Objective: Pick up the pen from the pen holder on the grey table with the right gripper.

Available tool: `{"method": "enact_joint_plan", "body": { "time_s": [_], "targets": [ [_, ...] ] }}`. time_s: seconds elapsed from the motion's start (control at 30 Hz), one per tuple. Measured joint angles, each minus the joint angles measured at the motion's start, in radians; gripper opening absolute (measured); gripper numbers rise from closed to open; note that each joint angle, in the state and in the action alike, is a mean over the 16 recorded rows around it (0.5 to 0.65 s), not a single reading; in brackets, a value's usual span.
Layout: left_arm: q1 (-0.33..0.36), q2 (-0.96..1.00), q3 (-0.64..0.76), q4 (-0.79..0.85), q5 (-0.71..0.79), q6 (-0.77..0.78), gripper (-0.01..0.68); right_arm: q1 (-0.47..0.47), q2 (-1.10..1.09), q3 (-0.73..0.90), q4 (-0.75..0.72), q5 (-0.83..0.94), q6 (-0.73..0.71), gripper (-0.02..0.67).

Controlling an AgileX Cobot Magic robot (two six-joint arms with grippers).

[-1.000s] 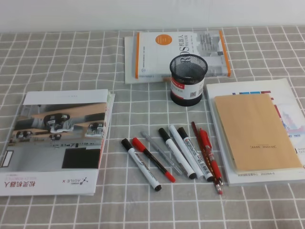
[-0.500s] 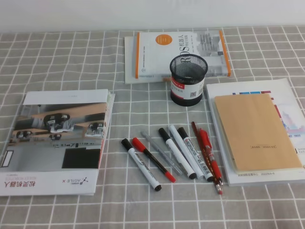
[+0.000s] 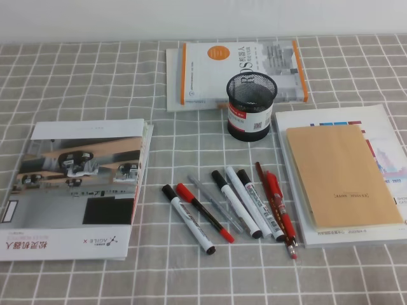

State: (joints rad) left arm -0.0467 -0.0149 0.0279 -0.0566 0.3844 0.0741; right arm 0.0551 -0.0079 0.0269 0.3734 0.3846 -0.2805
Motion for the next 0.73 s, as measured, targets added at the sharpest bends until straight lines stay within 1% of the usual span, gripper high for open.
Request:
{"method": "enact_joint_plan", "body": {
  "time_s": [0.73],
  "targets": [
    [0.0, 0.0, 0.0, 0.0, 0.0, 0.0, -0.005, 0.0, 0.0, 0.0, 0.001, 0.002, 0.0, -0.012]
  ]
}}
